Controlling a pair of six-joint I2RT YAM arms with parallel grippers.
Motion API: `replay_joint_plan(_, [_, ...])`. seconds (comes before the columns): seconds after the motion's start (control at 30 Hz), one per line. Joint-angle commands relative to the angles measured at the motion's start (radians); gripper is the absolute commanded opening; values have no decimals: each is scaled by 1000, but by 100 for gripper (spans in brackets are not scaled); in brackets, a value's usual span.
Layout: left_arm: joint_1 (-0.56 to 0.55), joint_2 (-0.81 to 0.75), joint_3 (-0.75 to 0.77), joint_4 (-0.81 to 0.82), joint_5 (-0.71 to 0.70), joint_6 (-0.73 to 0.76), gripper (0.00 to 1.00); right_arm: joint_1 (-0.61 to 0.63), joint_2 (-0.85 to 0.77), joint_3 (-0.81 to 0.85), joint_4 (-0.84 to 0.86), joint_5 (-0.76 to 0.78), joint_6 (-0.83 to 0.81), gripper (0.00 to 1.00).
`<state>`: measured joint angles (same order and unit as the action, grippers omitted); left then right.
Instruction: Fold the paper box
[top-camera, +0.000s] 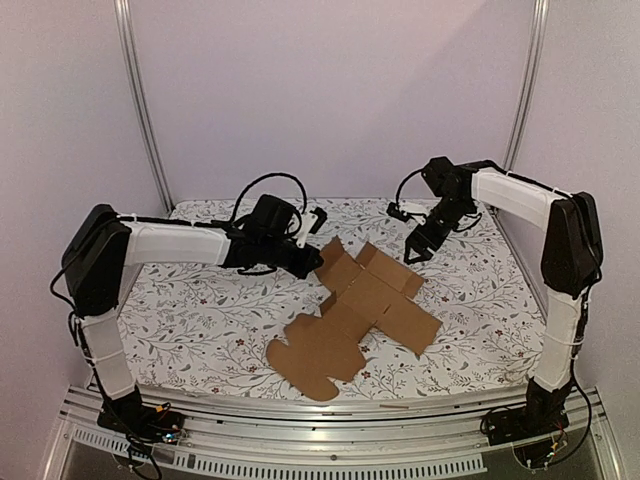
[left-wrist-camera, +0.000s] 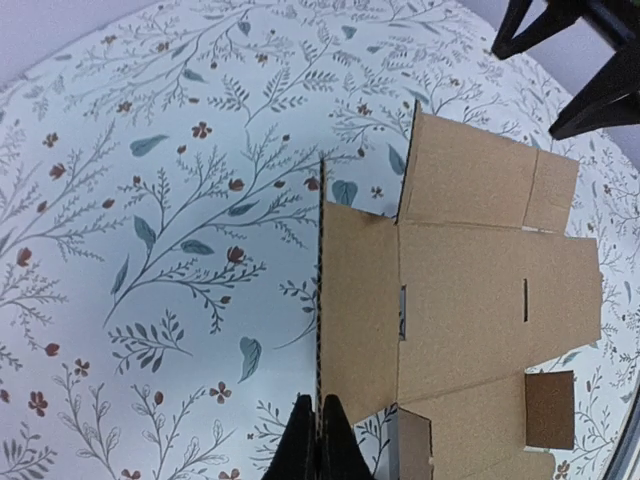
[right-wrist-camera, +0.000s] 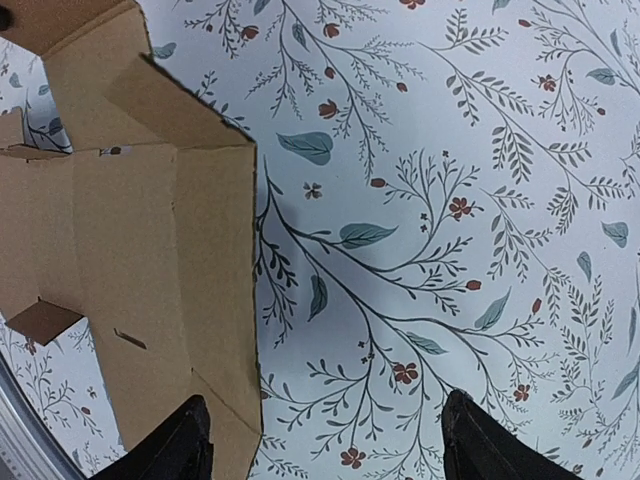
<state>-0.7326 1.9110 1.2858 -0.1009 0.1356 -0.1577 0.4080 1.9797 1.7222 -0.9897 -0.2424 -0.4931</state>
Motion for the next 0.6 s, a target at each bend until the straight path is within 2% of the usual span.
replay_joint_plan(0.0, [-17,-72,-69,206,6,46,0,-13,86,79,-124,-113,-14,78])
replay_joint_plan(0.17, [-22,-96,-113,244,-13,39,0,-15,124,99,-172,-257,13,73])
replay_joint_plan(0.57, [-24,-98,-131,260,-18,29,0,-23,137,141,-189,-287,33,30])
